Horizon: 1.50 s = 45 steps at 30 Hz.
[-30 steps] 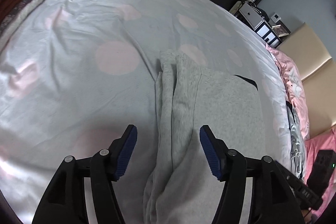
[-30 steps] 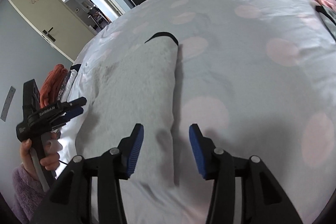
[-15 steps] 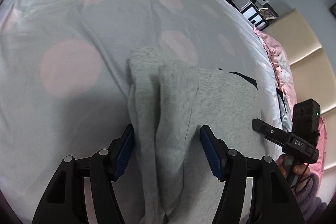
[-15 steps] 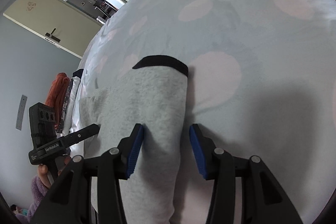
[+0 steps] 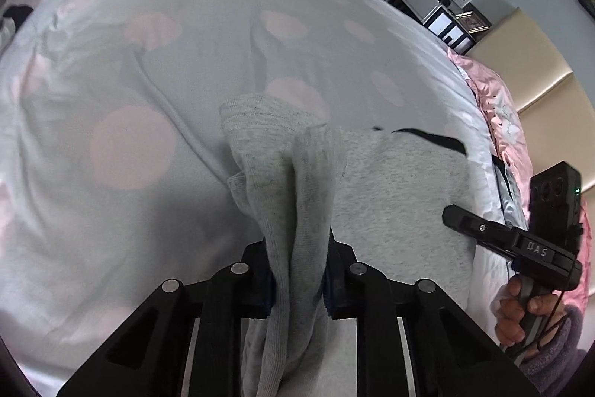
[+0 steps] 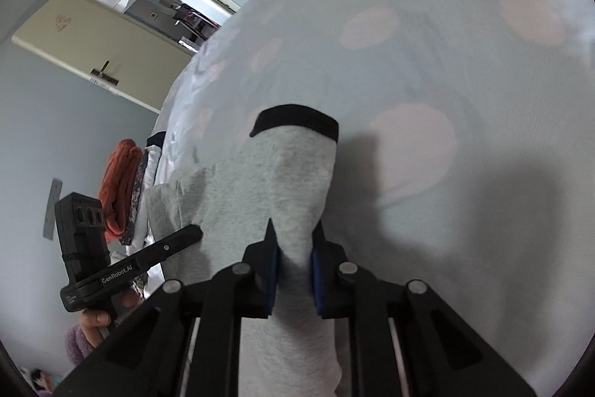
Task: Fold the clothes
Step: 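Lift the folded sweatshirt with both grippers and carry it to the clothes stack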
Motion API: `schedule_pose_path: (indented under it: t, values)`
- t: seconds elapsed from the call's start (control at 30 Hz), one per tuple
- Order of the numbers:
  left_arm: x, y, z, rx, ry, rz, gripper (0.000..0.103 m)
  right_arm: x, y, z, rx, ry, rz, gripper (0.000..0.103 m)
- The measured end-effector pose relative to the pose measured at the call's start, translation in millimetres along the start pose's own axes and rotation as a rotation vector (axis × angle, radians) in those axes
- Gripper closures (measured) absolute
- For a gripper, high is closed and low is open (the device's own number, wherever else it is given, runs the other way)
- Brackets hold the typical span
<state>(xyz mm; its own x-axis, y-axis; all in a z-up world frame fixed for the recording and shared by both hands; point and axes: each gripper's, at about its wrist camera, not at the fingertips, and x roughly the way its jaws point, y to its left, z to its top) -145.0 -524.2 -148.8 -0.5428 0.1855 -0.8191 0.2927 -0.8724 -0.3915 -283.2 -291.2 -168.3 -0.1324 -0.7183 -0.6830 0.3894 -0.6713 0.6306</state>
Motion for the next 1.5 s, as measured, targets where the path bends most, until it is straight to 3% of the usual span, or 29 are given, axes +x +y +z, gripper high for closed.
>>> schedule_pose_path:
  t: [0.13,0.37,0.53,0.63,0.9,1.17,1.3,1.5]
  values:
    - [-52,-11,-9,0.017,-0.074,0.004,0.084,-33,44,-4,-0.104,-0.06,-0.013,0.09]
    - [-166,-18,-33,0.059,-0.201,0.039,0.084,-83,135,-17,-0.262,-0.124,0.044,0.09]
    - [-255,-1,-55,0.06,-0.286,0.101,0.084,-108,207,-31,-0.385,-0.132,0.096,0.09]
    - [-311,20,-73,0.024,-0.334,0.136,0.084,-102,264,-38,-0.468,-0.115,0.134,0.09]
    - [-420,103,-132,-0.164,-0.451,0.246,0.084,-42,428,-64,-0.693,0.009,0.239,0.09]
    - [-477,185,-179,-0.349,-0.51,0.342,0.084,47,575,-107,-0.947,0.156,0.281,0.09]
    - [-479,225,-188,-0.428,-0.487,0.388,0.085,93,614,-132,-1.073,0.22,0.279,0.09]
    - [-467,278,-188,-0.492,-0.42,0.482,0.085,144,635,-159,-1.153,0.266,0.305,0.09]
